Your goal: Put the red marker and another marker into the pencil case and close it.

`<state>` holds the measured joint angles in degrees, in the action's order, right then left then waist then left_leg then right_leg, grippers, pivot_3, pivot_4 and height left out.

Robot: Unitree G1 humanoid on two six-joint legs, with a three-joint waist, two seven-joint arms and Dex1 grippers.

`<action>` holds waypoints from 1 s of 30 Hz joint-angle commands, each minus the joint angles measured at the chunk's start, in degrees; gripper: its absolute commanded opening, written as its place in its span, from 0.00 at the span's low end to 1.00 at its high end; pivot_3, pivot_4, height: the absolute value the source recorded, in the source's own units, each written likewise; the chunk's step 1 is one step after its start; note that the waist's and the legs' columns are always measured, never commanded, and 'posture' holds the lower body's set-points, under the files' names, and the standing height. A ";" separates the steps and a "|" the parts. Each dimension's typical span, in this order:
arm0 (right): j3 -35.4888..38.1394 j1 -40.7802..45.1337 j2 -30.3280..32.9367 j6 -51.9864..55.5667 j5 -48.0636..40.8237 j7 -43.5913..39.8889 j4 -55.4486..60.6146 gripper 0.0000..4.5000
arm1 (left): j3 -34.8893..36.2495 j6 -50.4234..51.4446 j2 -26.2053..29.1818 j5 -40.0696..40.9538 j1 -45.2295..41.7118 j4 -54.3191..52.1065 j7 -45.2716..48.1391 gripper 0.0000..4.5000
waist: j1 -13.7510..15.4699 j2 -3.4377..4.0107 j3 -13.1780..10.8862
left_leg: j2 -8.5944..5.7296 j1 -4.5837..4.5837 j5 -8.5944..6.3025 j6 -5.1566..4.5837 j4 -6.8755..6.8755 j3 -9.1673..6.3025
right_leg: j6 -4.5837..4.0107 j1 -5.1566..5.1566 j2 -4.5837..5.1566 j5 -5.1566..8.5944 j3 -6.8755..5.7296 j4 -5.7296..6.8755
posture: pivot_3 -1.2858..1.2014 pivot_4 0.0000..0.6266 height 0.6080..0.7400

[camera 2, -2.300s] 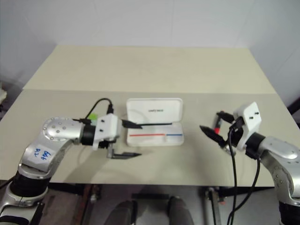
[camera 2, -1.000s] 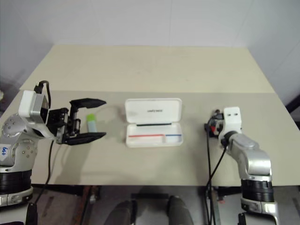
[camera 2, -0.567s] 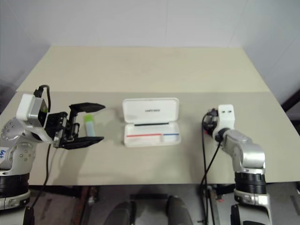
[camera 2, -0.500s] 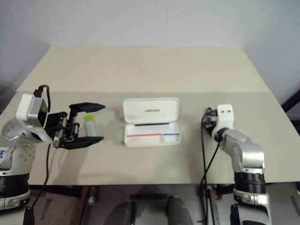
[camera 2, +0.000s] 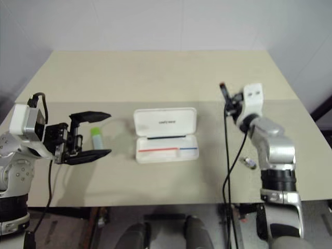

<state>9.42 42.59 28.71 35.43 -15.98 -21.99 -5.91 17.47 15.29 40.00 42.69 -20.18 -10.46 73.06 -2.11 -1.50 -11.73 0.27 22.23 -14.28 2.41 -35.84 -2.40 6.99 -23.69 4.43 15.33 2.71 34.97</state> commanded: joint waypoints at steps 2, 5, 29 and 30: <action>-4.45 5.51 1.61 0.84 -6.08 -12.51 8.98 0.15 | 3.19 -1.89 1.11 0.75 1.53 -0.49 0.01 1.00 | 0.02 0.01 -0.01 | 0.00 0.03 -0.03 0.01 0.09 -0.02 | 0.02 -0.04 0.00 0.01 -0.01 -0.01 | 0.52 0.24 1.00; -9.04 5.92 3.82 3.34 -9.22 -20.87 14.91 0.15 | 4.21 -3.14 1.60 0.01 2.85 0.76 0.75 1.00 | 0.04 0.02 -0.01 | 0.06 0.08 -0.07 0.02 0.27 -0.02 | 0.01 -0.18 0.00 0.10 -0.03 -0.01 | 0.52 0.24 1.00; -34.88 8.37 4.26 -24.62 17.92 -37.84 2.35 0.15 | 10.14 -7.13 3.59 0.91 12.95 -1.50 -0.18 1.00 | 0.31 -0.02 -0.04 | 0.41 0.10 -0.19 0.24 0.16 -0.01 | -0.30 -0.25 -0.20 0.22 -0.26 0.02 | 0.52 0.24 1.00; -34.72 8.46 4.00 -24.98 18.14 -38.05 1.94 0.15 | 10.25 -6.99 3.53 1.03 13.20 -1.89 -0.52 1.00 | 0.35 -0.02 -0.04 | 0.41 0.11 -0.20 0.25 0.17 -0.02 | -0.31 -0.25 -0.20 0.23 -0.27 0.02 | 0.52 0.24 1.00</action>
<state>-26.83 50.26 32.93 12.03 1.74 -60.32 -4.27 26.07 8.21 43.25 42.19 -7.47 -10.23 73.25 -1.77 -1.52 -11.77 0.69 22.33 -14.49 2.67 -35.67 -2.42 6.68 -23.94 4.23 15.56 2.44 34.99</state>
